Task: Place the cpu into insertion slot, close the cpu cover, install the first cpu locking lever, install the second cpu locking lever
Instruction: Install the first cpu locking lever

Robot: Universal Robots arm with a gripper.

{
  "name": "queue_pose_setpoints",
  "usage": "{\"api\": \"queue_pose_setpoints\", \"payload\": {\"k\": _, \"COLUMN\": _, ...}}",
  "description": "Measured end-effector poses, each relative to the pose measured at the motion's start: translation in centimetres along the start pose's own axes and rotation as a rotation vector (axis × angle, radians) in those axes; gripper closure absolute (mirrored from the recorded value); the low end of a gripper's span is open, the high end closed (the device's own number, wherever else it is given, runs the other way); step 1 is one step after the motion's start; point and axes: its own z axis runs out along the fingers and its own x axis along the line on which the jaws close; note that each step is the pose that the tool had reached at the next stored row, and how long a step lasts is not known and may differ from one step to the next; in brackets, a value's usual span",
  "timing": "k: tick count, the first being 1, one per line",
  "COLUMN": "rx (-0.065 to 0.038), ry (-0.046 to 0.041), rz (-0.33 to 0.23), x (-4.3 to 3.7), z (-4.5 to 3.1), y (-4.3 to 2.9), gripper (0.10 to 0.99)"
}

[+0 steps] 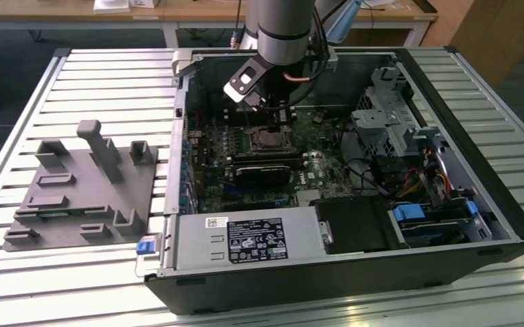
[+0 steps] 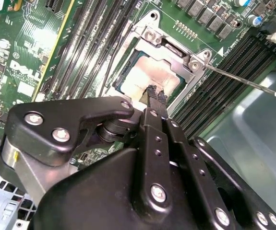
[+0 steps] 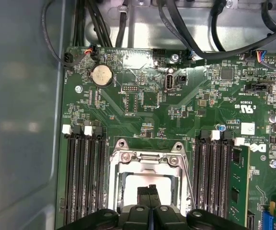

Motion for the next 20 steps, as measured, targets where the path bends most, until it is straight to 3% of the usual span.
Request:
{"api": "queue_pose_setpoints", "payload": {"k": 8, "rx": 0.0, "ry": -0.0001, "rz": 0.0, "x": 0.04, "z": -0.76, "y": 0.02, "gripper": 0.98}}
{"api": "queue_pose_setpoints", "payload": {"k": 20, "rx": 0.0, "ry": -0.0002, "rz": 0.0, "x": 0.17, "z": -3.59, "y": 0.09, "gripper": 0.98}}
